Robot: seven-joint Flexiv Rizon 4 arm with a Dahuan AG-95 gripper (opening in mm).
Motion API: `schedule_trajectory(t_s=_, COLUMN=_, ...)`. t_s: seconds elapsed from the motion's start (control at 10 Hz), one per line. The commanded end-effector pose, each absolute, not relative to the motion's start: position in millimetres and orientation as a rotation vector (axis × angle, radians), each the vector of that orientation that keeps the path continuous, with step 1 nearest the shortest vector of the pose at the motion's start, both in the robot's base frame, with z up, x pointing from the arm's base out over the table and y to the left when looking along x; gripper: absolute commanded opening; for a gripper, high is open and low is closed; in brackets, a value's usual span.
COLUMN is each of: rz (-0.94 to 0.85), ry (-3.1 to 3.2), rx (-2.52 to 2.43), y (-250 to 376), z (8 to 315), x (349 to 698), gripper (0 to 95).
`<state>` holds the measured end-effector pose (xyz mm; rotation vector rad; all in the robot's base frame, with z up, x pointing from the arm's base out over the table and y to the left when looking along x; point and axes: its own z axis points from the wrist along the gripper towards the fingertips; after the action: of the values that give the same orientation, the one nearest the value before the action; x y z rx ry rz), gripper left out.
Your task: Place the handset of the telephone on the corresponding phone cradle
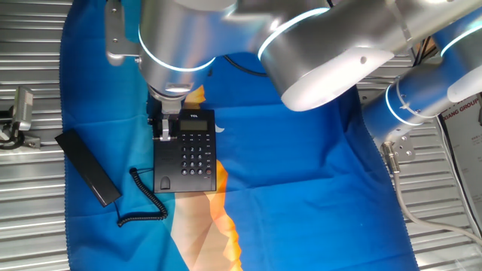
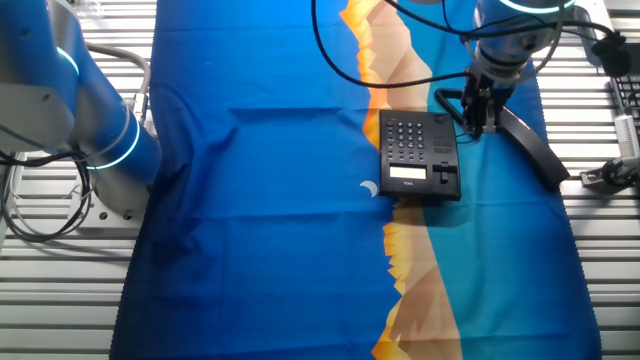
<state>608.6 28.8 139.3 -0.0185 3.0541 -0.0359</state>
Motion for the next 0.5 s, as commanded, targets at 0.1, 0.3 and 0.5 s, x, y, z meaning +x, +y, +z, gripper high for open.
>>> schedule_trajectory(t_s=0.1, rz=-0.045, ry=3.039, rx=-0.041, y=28.0, z=129.4, x=612.4, gripper=0.0)
schedule_trajectory(t_s=0.3, rz=-0.039, ry=3.041, rx=-0.044, y=27.9, z=129.0, x=612.4, gripper=0.0)
schedule_trajectory(t_s=0.5, rz=-0.042, ry=3.053, rx=-0.038, y=27.9, z=129.0, x=612.4, gripper=0.0)
